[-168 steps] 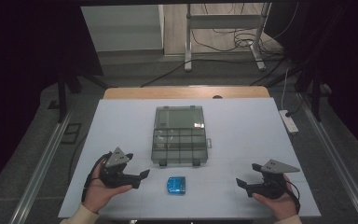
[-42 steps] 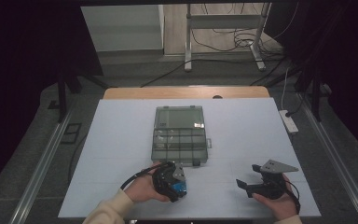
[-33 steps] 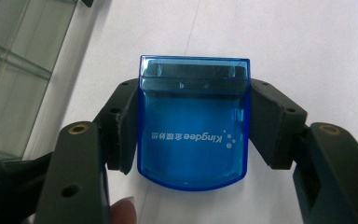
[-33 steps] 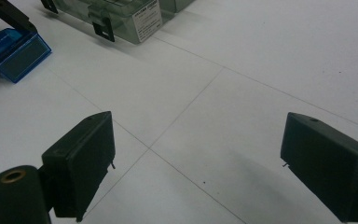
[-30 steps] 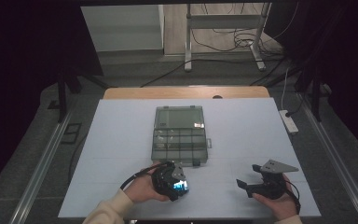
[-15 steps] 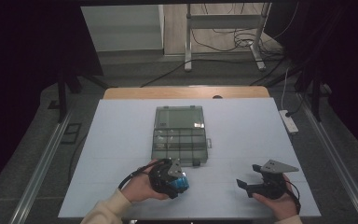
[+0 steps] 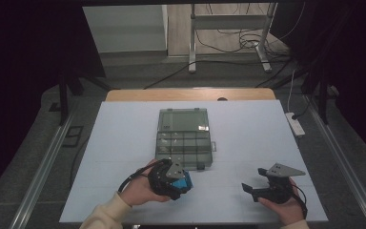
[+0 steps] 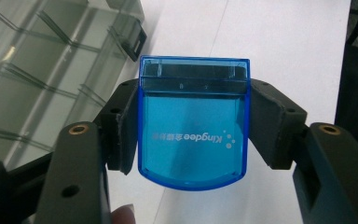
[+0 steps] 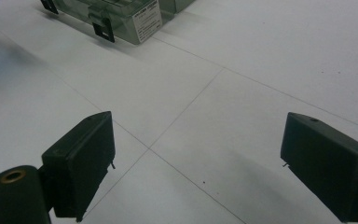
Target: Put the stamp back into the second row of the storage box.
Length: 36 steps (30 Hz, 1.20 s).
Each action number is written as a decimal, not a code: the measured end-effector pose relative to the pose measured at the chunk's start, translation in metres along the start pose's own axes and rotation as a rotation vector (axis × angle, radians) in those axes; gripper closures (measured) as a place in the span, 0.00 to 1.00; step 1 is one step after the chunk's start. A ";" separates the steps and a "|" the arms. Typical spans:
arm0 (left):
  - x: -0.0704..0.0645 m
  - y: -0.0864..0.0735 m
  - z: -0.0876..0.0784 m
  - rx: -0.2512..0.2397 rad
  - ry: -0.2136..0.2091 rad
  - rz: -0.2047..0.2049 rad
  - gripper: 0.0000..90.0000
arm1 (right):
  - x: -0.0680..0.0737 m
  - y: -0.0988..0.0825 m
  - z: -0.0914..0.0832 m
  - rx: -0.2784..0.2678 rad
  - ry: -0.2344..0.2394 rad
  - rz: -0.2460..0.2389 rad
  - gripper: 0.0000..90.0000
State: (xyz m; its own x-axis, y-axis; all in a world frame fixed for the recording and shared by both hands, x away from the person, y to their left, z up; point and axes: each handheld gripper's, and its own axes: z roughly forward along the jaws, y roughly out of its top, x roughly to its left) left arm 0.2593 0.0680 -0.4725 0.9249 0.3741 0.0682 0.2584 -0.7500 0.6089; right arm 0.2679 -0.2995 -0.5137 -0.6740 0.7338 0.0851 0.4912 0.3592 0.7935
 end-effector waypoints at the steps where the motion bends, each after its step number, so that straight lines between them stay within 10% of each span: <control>1: 0.000 0.001 -0.004 -0.008 0.004 0.002 0.45 | 0.000 0.000 0.000 0.000 0.000 0.000 0.11; 36: 0.012 -0.001 -0.025 -0.066 0.064 -0.039 0.45 | 0.000 0.000 -0.001 -0.002 -0.001 -0.003 0.11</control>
State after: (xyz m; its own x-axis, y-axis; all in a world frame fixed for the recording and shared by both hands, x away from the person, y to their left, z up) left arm 0.2629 0.0875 -0.4524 0.8945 0.4375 0.0924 0.2726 -0.6973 0.6629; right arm 0.2677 -0.2996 -0.5129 -0.6748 0.7334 0.0824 0.4886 0.3602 0.7947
